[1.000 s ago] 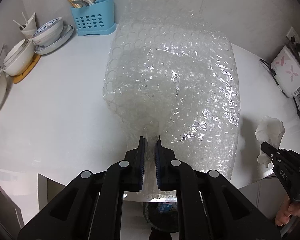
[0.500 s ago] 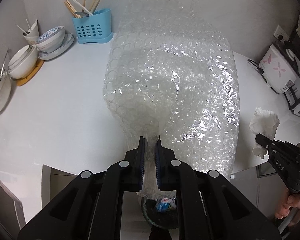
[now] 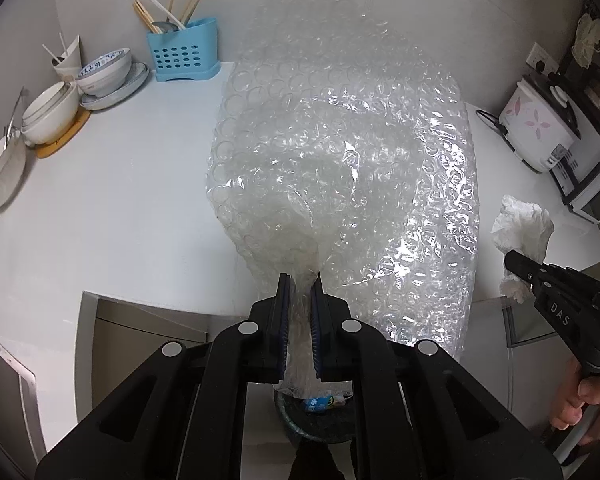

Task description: Collect trash

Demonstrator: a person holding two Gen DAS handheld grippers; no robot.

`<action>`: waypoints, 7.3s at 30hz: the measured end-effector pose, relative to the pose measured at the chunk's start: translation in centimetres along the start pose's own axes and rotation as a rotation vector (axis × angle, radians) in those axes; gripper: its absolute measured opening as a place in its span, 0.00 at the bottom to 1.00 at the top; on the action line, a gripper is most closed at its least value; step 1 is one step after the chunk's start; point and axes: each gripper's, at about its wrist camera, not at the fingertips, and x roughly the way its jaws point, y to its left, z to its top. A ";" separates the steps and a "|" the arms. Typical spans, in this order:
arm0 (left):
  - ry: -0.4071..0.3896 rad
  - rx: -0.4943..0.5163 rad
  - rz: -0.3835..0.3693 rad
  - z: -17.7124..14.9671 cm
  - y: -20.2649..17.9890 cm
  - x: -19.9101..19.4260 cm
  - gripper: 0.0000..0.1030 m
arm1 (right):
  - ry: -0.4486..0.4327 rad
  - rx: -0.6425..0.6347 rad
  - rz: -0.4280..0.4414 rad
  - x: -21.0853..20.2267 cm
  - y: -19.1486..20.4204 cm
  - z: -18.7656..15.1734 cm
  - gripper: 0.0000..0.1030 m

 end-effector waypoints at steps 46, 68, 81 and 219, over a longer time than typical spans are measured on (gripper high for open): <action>0.193 0.047 0.035 -16.4 -0.6 5.1 0.08 | 0.120 -0.044 0.021 2.4 2.0 -14.4 0.04; 0.336 0.037 0.033 -20.6 -1.5 16.5 0.08 | 0.215 -0.001 0.072 9.9 0.1 -18.8 0.04; 0.417 0.066 0.048 -22.1 -2.0 21.5 0.08 | 0.286 -0.024 0.092 14.9 -0.1 -21.1 0.04; 0.040 0.032 -0.031 -4.8 -2.5 -7.5 0.94 | -0.032 0.083 -0.065 -10.7 0.8 -10.9 0.92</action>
